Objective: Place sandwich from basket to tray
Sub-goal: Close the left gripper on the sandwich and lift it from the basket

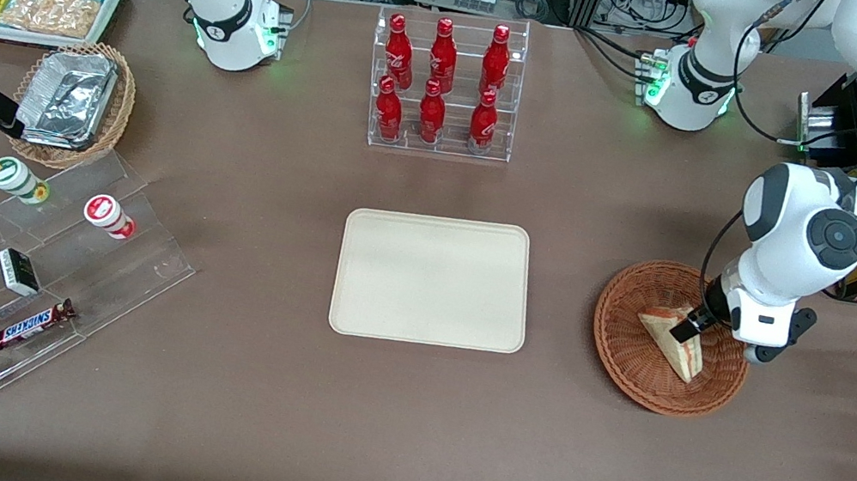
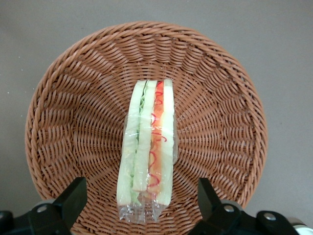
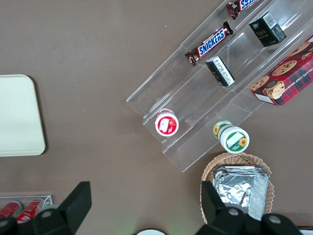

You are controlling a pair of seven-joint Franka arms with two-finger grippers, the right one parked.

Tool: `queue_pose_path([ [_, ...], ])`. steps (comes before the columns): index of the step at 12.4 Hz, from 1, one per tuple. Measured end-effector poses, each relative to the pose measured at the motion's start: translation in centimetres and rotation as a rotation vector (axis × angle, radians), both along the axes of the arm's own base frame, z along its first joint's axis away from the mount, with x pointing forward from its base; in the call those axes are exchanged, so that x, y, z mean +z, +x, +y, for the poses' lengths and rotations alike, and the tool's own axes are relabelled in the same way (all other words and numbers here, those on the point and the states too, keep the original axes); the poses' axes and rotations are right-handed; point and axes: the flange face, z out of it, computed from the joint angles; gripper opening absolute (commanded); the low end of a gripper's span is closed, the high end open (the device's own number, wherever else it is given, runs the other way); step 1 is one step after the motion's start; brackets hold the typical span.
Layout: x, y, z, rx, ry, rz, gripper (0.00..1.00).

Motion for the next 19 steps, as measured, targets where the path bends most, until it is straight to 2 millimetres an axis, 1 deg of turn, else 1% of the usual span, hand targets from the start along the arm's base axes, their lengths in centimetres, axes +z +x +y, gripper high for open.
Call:
queue_pose_path([
  [4,-2.2,-0.1,0.0,0.002,0.000,0.037,1.00],
  [7,-3.3,0.4,-0.1,0.003,-0.002,0.049,1.00],
  [8,-3.5,0.5,-0.1,0.003,-0.003,0.051,0.95],
  [9,-3.8,0.6,-0.1,0.005,-0.003,0.055,0.60],
  [10,-4.1,0.7,-0.1,0.006,-0.003,0.059,0.22],
  [11,-4.3,0.7,-0.1,0.008,-0.004,0.063,0.00],
  [13,-4.4,0.8,0.0,0.013,-0.004,0.064,0.00],
  [16,-3.8,1.4,0.1,0.015,-0.005,0.054,0.00],
  [17,-3.3,1.7,0.1,0.015,-0.004,0.065,0.00],
  [19,-0.3,3.4,-0.3,0.010,0.002,0.116,0.00],
])
